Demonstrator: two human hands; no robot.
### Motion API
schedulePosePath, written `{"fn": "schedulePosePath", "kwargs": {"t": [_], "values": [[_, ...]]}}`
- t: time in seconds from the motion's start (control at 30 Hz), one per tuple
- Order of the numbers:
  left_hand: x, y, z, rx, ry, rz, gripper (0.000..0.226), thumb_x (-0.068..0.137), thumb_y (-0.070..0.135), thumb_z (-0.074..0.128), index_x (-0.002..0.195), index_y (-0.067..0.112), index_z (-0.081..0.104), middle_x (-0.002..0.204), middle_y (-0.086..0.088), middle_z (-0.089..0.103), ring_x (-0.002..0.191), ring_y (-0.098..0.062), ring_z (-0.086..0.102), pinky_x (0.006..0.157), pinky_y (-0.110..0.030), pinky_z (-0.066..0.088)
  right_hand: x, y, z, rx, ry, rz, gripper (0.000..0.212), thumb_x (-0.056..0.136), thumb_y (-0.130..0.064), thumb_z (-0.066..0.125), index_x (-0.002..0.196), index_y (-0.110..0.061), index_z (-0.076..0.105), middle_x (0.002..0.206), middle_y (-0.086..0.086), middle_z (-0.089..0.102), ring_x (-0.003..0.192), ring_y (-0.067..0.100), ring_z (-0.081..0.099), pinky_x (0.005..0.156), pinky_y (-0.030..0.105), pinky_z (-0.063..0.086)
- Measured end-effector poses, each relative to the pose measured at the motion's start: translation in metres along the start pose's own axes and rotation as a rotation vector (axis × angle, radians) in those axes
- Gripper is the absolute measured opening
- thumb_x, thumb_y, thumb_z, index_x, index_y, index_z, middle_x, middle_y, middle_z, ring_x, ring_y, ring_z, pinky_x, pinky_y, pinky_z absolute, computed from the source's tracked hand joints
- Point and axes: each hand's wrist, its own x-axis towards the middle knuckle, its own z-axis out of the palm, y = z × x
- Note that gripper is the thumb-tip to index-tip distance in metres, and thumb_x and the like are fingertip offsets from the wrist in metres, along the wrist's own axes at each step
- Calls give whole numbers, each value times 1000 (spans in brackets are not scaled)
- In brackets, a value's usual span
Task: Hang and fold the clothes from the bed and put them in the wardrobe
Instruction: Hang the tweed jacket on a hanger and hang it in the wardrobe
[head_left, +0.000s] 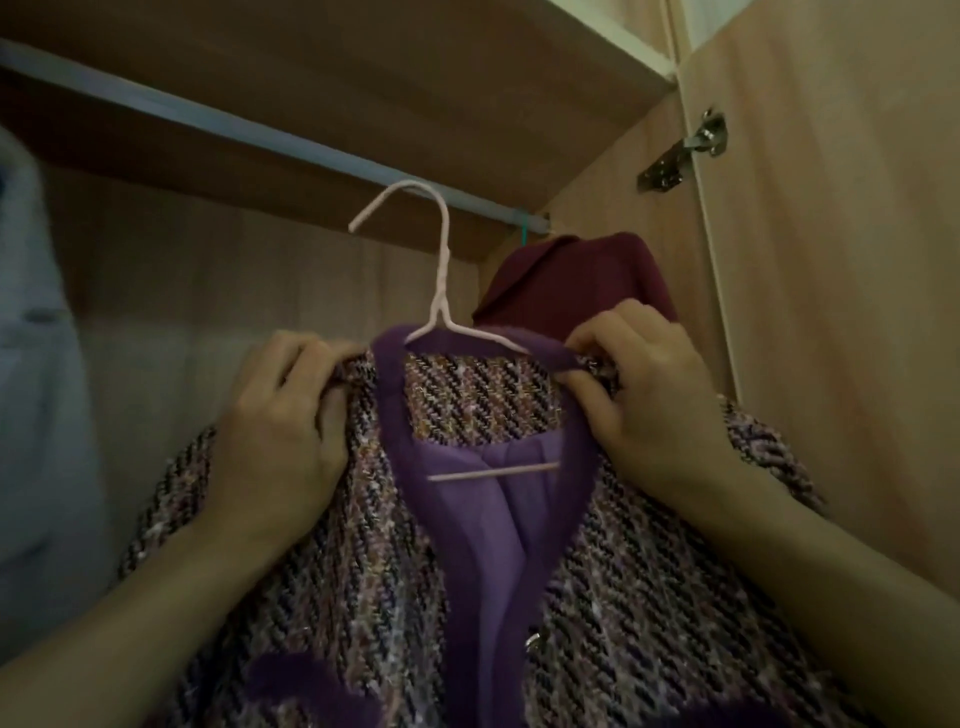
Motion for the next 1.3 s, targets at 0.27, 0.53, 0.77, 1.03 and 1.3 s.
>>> {"fn": "schedulePosePath", "kwargs": {"t": [0.27, 0.53, 0.77, 1.03, 1.3], "values": [[67, -25, 64, 58, 78, -1, 28, 84, -8, 61, 107, 7, 60, 104, -12, 55, 96, -31, 53, 79, -40, 42, 70, 46, 27, -45, 19, -90, 19, 81, -14, 70, 88, -16, 53, 90, 2, 51, 83, 23, 50, 66, 38, 45], [84, -53, 143, -4, 126, 40, 24, 87, -3, 58, 106, 11, 60, 103, -6, 55, 95, -27, 53, 74, -43, 46, 81, 91, 67, -159, -23, -88, 19, 83, -17, 70, 90, -18, 52, 91, 0, 52, 82, 21, 51, 66, 42, 49], [132, -81, 209, -64, 188, 14, 22, 87, -2, 58, 103, 14, 59, 102, -4, 56, 92, -25, 54, 70, -44, 48, 135, 117, 88, -227, -59, -138, 25, 82, -14, 66, 96, -23, 47, 96, 0, 53, 87, 23, 50, 72, 44, 48], [197, -111, 275, -43, 191, 126, 9, 86, 5, 52, 92, 8, 57, 91, -10, 54, 80, -33, 52, 64, -53, 47, 185, 144, 103, -401, -96, -127, 17, 89, -15, 59, 97, -23, 46, 97, 1, 49, 88, 24, 51, 69, 44, 50], [179, -123, 329, -47, 119, 70, 23, 90, 25, 37, 100, 14, 55, 96, -7, 52, 79, -32, 54, 61, -47, 48, 181, 158, 132, -423, -215, -82, 17, 91, -18, 51, 92, -26, 36, 97, 5, 52, 85, 29, 54, 69, 42, 49]]}}
